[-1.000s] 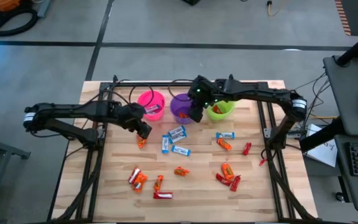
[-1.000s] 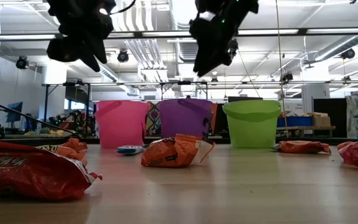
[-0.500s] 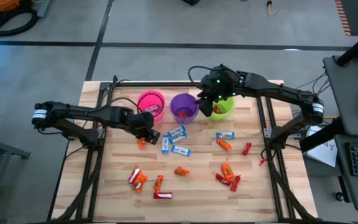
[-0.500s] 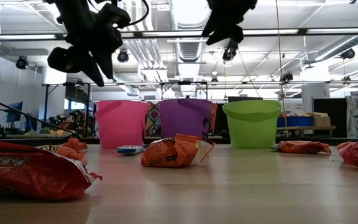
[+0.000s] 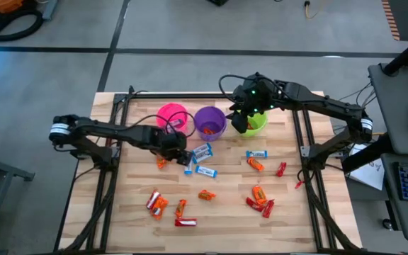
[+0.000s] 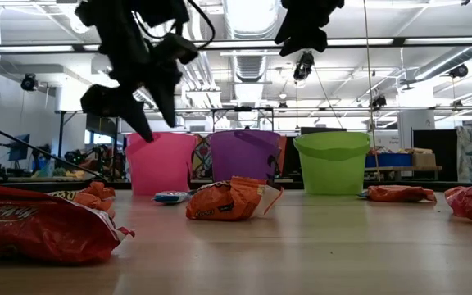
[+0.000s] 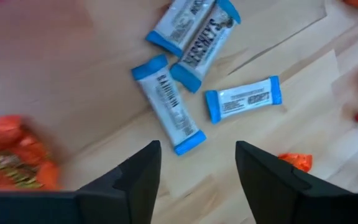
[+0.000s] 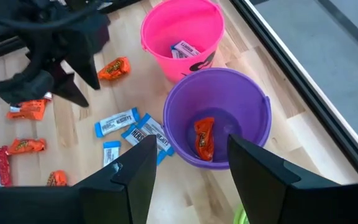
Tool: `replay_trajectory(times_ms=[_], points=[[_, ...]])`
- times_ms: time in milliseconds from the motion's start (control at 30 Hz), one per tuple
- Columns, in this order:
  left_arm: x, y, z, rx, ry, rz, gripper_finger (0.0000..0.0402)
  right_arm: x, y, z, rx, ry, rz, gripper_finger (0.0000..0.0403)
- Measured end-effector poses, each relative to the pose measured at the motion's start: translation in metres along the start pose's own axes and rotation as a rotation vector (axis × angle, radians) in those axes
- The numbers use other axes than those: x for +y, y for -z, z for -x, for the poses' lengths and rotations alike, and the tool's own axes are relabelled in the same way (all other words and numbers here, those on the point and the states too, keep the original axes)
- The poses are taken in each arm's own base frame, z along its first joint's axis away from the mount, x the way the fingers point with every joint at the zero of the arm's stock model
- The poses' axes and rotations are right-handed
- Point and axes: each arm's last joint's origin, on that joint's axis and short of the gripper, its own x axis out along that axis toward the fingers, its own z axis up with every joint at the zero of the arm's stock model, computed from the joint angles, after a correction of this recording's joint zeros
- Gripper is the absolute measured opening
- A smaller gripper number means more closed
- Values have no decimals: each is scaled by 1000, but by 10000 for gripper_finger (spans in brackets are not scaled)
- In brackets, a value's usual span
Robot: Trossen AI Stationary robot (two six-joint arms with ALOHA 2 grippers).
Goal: Organize candy in baskets
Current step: Put the white chocolate into the pink bucket
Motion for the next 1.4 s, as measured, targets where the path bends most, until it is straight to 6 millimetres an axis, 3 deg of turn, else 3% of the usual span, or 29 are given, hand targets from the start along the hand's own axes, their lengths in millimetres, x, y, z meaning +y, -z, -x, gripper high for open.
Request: replay_trajectory(times_ms=[667, 1100, 1400], points=[[-4, 3, -61, 28, -84, 31, 204, -1, 1, -2, 17, 2, 72, 187], [-2, 4, -82, -15, -140, 45, 203, -1, 2, -2, 23, 2, 83, 188], [0, 9, -92, -21, -190, 28, 152, -1, 2, -2, 25, 2, 86, 189]])
